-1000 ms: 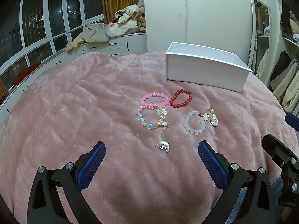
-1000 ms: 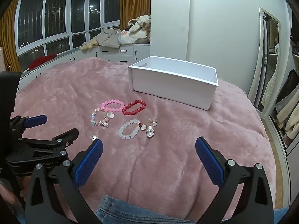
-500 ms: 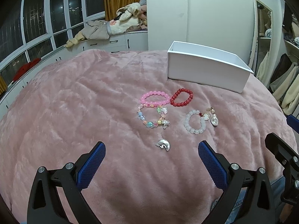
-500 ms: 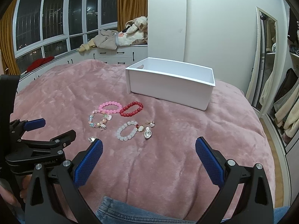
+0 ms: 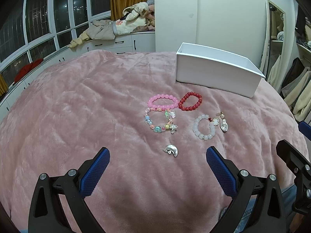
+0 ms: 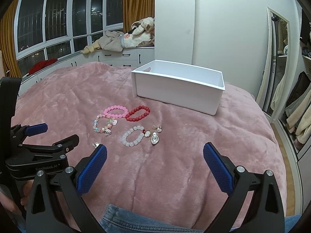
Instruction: Organize jewelry
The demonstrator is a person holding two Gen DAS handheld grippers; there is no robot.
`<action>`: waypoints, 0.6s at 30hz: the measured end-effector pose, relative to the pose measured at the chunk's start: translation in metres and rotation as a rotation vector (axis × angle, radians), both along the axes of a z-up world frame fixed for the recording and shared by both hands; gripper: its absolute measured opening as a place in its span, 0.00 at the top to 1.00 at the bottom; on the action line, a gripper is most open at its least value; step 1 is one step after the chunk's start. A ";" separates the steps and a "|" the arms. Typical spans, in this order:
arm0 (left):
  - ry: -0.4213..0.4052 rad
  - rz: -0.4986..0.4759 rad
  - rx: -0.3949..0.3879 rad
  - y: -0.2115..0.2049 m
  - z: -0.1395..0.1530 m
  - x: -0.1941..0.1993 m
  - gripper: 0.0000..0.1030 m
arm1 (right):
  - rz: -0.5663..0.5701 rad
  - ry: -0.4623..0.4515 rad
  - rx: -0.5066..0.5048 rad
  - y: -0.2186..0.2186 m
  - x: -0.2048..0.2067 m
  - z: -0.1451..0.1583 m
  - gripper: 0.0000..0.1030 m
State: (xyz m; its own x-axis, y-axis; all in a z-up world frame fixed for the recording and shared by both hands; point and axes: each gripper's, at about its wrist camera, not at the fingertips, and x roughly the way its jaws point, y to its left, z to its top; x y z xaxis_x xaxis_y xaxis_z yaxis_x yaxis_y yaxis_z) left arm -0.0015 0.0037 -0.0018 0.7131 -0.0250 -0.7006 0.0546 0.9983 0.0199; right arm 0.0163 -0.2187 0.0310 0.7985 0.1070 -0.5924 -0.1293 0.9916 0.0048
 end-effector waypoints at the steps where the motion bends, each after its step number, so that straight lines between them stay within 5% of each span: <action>1: -0.002 0.000 0.000 0.000 0.000 0.000 0.02 | 0.001 -0.001 0.001 0.000 0.000 0.000 0.05; 18: -0.041 -0.003 0.033 -0.004 0.008 -0.007 0.02 | 0.002 -0.003 0.003 0.001 0.000 0.000 0.05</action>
